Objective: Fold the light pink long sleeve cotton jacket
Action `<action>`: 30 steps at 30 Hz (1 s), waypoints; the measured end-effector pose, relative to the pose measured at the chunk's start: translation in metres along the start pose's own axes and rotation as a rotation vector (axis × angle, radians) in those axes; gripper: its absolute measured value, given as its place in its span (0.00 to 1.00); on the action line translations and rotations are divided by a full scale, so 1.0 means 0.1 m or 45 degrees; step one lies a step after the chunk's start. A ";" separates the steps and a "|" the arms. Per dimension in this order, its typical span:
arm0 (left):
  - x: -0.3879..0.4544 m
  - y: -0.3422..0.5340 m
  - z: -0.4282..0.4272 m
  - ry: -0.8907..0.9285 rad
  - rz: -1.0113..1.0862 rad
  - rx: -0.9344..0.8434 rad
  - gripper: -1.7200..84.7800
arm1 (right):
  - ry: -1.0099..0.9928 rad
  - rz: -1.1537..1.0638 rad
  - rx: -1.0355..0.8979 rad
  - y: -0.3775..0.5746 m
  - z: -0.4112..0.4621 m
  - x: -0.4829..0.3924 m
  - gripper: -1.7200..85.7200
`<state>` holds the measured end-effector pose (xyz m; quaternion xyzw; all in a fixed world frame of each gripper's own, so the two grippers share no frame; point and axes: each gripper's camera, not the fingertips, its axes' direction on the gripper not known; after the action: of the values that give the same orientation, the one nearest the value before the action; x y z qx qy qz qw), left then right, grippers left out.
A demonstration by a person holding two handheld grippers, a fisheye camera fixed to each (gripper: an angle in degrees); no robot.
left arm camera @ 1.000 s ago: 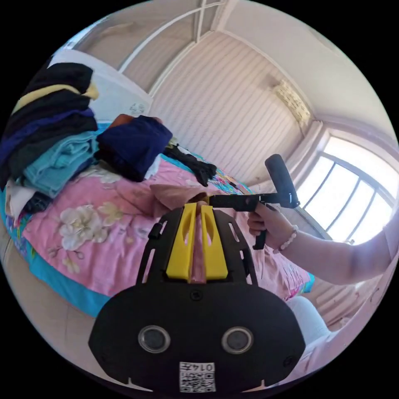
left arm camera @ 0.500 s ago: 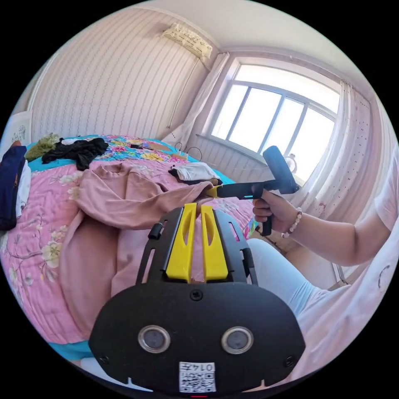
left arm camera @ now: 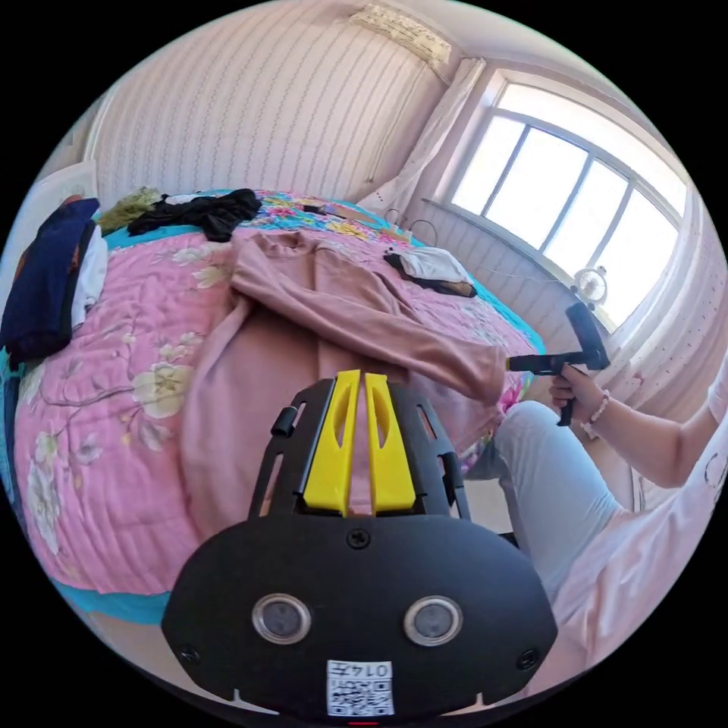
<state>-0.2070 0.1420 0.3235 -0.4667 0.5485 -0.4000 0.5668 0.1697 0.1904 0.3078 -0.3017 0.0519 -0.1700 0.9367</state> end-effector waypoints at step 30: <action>-2.08 -2.05 2.15 -0.216 0.063 -0.310 0.02 | -0.044 -0.303 0.023 -4.22 1.84 -0.49 0.17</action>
<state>0.0022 0.3125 0.5653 -0.5505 0.5543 -0.2756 0.5601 0.0399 -0.0129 0.7025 -0.3002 -0.0020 -0.2752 0.9133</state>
